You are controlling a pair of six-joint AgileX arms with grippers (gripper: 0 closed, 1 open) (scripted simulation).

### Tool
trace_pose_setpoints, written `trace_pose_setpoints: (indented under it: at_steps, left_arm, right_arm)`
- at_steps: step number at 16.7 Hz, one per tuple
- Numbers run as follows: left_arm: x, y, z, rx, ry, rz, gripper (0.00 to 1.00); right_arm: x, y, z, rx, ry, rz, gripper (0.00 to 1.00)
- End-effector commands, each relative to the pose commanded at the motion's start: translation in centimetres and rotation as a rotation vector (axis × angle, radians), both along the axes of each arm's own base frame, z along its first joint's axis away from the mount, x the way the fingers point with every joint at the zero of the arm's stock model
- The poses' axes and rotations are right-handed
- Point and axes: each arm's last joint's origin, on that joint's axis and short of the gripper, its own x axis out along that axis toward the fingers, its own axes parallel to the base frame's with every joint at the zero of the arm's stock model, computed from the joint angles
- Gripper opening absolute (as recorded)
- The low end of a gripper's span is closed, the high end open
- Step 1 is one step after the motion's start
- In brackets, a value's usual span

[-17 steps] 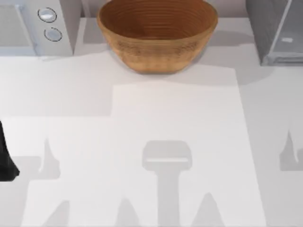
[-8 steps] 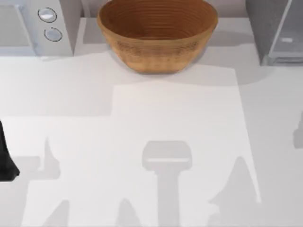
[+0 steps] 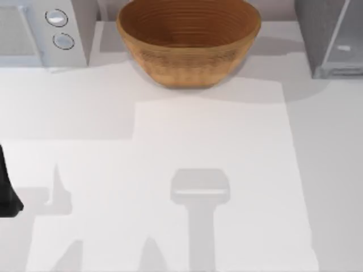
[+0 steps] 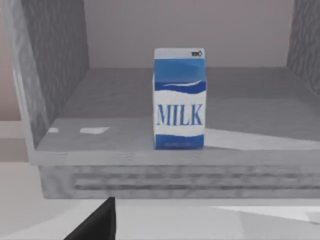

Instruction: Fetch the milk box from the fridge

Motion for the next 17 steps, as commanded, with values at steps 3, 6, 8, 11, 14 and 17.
trace_pose_setpoints:
  at_steps: [3, 6, 8, 11, 14, 17]
  left_arm:
    - [0.0, 0.0, 0.0, 0.0, 0.0, 0.0, 1.0]
    - [0.0, 0.0, 0.0, 0.0, 0.0, 0.0, 1.0]
    - [0.0, 0.0, 0.0, 0.0, 0.0, 0.0, 1.0]
    - [0.0, 0.0, 0.0, 0.0, 0.0, 0.0, 1.0]
    - [0.0, 0.0, 0.0, 0.0, 0.0, 0.0, 1.0]
    - [0.0, 0.0, 0.0, 0.0, 0.0, 0.0, 1.0]
  right_arm:
    - [0.2, -0.8, -0.7, -0.008, -0.016, 0.001, 1.0]
    - [0.2, -0.9, -0.9, -0.009, -0.018, 0.001, 1.0]
    - [0.2, -0.9, -0.9, -0.009, -0.018, 0.001, 1.0]
    - [0.6, -0.8, -1.0, -0.008, -0.014, 0.007, 1.0]
    - [3.4, -0.9, -1.4, -0.009, -0.015, 0.013, 1.0]
    - [8.3, -1.0, -2.1, -0.014, -0.028, 0.009, 1.0]
